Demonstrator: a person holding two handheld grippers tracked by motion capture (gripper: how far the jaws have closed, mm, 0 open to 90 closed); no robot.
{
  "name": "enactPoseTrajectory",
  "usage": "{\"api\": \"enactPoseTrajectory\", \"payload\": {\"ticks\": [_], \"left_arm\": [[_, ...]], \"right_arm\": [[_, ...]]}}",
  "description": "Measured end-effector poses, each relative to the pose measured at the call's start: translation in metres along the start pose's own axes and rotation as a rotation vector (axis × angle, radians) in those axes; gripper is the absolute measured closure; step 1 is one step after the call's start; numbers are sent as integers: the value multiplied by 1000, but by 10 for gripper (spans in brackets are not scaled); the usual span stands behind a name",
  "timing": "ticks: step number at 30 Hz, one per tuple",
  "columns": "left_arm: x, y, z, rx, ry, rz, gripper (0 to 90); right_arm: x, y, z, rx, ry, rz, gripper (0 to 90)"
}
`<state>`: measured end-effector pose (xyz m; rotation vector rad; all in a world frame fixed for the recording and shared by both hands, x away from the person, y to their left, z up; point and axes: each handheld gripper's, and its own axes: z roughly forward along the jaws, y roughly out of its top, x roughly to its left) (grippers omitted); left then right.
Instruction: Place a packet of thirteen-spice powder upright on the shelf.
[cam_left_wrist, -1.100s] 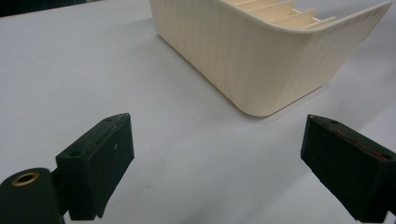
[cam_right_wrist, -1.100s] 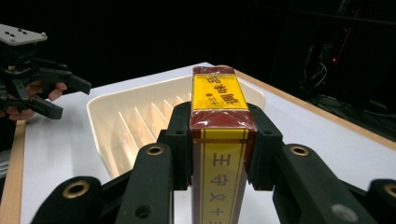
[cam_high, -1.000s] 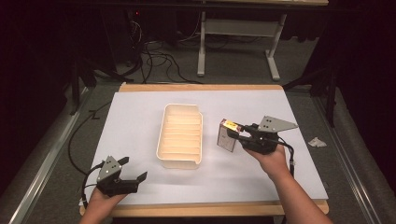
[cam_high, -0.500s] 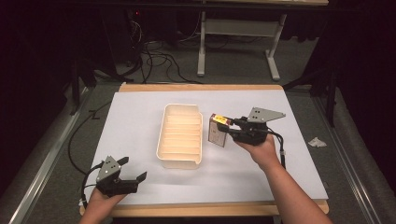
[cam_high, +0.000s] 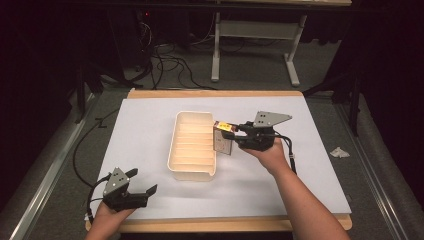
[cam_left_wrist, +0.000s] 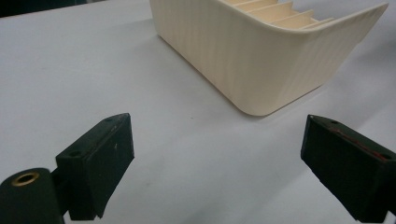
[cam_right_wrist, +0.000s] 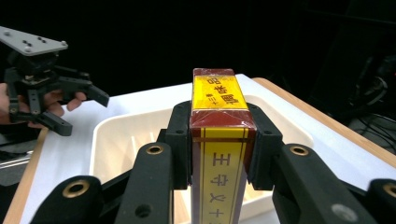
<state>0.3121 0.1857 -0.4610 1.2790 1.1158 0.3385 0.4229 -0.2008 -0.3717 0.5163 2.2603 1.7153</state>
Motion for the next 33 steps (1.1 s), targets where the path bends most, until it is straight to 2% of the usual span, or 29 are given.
{"api": "enactPoseTrajectory", "payload": {"ticks": [3,9,13,23,33], "left_arm": [[0,0,0,0,3,2,102],[1,0,0,2,5,2,102],[1,-1,0,4,5,2,102],[2,-1,0,5,7,1,102],[1,-1,-1,4,6,-1,102]], "right_arm": [[-2,0,4,-2,45,-16,682],[-4,1,8,-15,90,-39,681],[-5,-1,13,-19,146,-65,681],[-5,-4,20,-10,175,-87,681],[-2,-5,36,-11,220,-111,681]]}}
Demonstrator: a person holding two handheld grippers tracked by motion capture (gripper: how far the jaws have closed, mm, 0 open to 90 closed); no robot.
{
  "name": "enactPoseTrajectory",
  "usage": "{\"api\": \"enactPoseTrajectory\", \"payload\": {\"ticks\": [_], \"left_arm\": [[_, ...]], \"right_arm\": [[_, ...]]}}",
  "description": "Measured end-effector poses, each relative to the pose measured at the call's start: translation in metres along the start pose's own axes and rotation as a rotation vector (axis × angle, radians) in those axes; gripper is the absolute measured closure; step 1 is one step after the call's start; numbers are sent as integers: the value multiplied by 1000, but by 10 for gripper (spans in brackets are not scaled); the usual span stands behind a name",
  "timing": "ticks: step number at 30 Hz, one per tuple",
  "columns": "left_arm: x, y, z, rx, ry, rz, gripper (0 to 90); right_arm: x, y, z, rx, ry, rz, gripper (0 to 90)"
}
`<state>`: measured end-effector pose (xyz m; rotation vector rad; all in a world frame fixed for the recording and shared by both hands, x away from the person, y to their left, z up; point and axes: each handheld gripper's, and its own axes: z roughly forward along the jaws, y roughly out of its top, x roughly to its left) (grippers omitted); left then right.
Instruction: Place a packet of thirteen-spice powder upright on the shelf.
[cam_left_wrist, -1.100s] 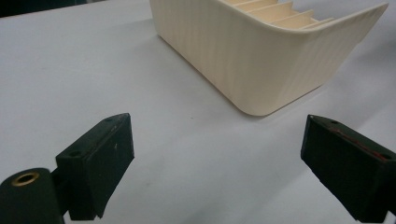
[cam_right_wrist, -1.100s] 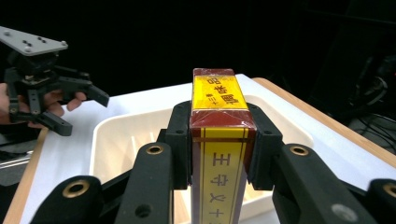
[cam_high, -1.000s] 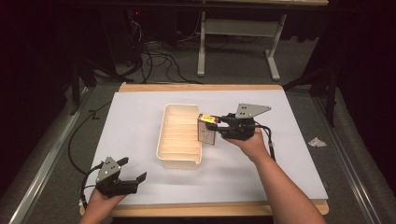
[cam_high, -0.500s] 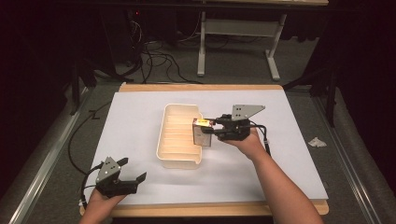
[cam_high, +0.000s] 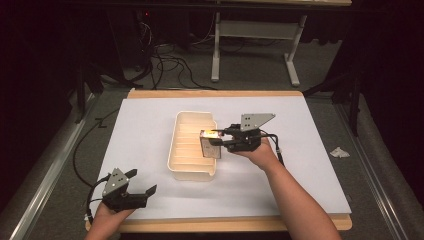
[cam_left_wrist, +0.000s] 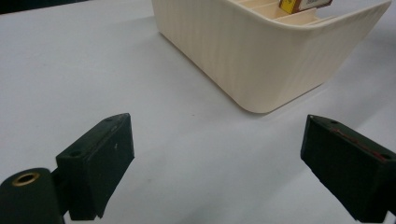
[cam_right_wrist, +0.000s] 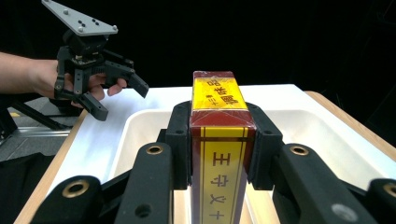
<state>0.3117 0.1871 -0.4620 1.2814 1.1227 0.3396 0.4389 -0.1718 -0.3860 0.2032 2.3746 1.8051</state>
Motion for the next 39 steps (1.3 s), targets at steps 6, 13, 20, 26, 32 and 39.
{"api": "enactPoseTrajectory", "payload": {"ticks": [6,13,20,26,32,39], "left_arm": [[0,0,0,-4,-1,-6,102],[0,-1,0,8,-4,2,103],[0,-1,0,8,-6,-2,103],[0,-1,0,3,-5,-3,103],[0,0,-1,3,-7,-5,103],[0,0,-1,4,-7,-5,104]], "right_arm": [[-2,1,9,1,15,-13,680],[-2,-1,17,8,20,-12,681],[-4,-1,26,-7,40,-11,681],[-4,1,36,5,51,-19,681],[-3,4,47,10,54,-23,681],[-4,-1,52,13,53,-5,679]]}}
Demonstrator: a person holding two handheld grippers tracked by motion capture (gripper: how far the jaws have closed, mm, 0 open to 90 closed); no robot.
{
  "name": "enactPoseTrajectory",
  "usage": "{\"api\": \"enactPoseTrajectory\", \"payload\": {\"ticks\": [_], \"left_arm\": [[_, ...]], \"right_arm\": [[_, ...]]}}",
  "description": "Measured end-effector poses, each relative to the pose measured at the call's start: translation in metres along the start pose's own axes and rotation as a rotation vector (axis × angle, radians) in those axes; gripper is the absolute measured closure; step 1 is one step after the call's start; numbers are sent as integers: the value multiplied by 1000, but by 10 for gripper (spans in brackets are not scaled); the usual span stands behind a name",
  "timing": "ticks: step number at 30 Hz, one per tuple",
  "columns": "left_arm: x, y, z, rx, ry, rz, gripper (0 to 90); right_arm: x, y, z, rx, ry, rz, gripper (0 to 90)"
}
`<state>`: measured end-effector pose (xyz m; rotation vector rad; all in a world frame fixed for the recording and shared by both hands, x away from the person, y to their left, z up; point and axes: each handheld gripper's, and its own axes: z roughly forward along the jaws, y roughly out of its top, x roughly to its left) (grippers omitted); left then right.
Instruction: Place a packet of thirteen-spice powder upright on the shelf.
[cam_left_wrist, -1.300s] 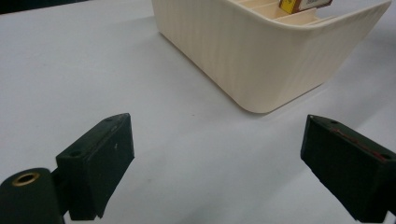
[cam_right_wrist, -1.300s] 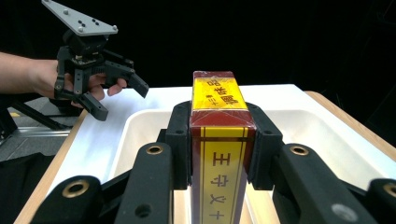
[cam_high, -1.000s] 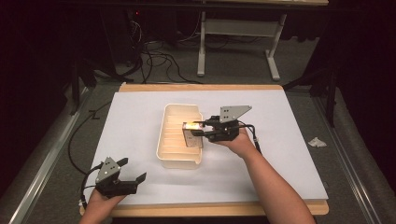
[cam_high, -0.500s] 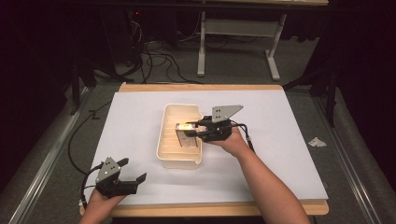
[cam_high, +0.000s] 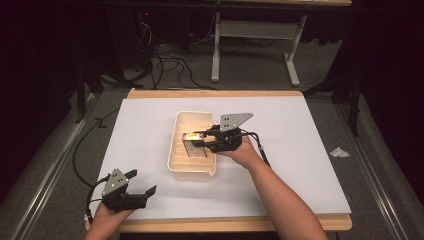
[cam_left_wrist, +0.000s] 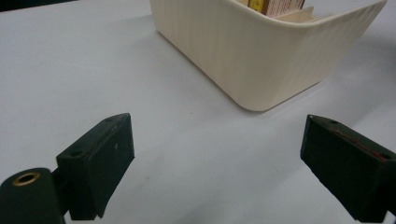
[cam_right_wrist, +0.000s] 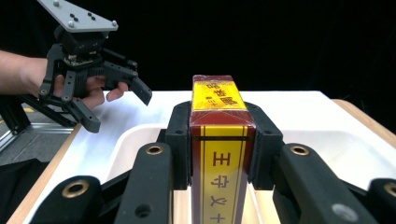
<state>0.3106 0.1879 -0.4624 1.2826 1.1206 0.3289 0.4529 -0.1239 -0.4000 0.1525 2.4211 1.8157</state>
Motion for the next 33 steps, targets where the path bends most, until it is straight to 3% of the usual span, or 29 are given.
{"api": "enactPoseTrajectory", "payload": {"ticks": [16,33], "left_arm": [[0,-1,0,8,0,3,104],[0,-1,1,9,0,4,105]], "right_arm": [[1,-18,12,49,-7,21,671],[3,-25,11,45,-38,34,659]]}}
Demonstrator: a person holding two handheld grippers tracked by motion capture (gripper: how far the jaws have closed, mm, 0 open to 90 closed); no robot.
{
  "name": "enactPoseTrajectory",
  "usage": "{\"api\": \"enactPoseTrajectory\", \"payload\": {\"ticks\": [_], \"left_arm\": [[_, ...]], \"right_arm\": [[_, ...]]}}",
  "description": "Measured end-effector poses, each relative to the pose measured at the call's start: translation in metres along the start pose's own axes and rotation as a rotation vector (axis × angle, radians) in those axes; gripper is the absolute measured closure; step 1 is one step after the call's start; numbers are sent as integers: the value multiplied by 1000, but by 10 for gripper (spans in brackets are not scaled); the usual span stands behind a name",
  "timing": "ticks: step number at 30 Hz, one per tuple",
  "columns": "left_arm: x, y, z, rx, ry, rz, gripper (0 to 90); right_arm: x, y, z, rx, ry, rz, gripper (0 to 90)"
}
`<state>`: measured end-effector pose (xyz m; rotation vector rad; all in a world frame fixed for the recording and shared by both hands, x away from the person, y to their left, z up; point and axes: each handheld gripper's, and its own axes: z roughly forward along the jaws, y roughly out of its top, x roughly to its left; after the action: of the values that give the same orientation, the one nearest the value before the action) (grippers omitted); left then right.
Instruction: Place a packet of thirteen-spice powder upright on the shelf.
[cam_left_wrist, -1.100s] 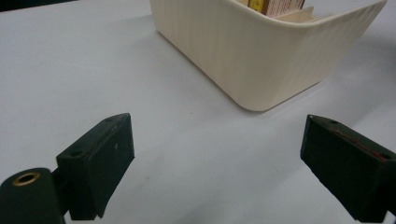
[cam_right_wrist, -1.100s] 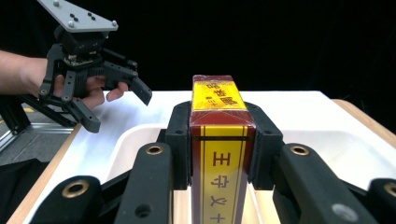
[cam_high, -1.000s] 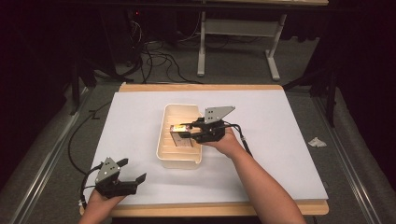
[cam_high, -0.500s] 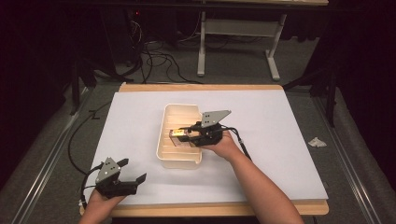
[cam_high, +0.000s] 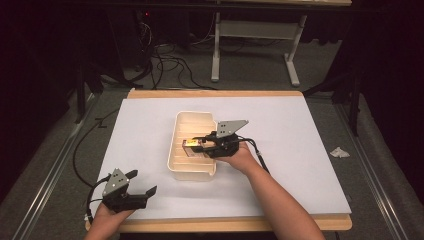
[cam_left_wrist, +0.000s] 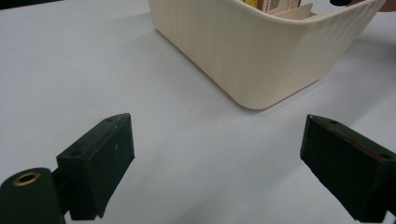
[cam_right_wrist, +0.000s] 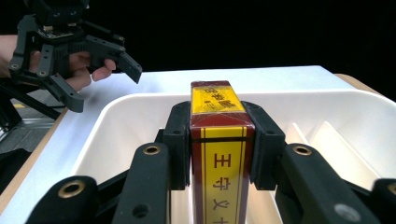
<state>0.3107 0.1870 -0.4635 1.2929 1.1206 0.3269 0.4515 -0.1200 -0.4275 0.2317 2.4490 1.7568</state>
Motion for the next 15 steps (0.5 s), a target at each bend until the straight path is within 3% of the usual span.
{"api": "enactPoseTrajectory", "payload": {"ticks": [15], "left_arm": [[-1,-1,1,9,-2,0,106]], "right_arm": [[1,-8,-11,7,-35,19,649]]}}
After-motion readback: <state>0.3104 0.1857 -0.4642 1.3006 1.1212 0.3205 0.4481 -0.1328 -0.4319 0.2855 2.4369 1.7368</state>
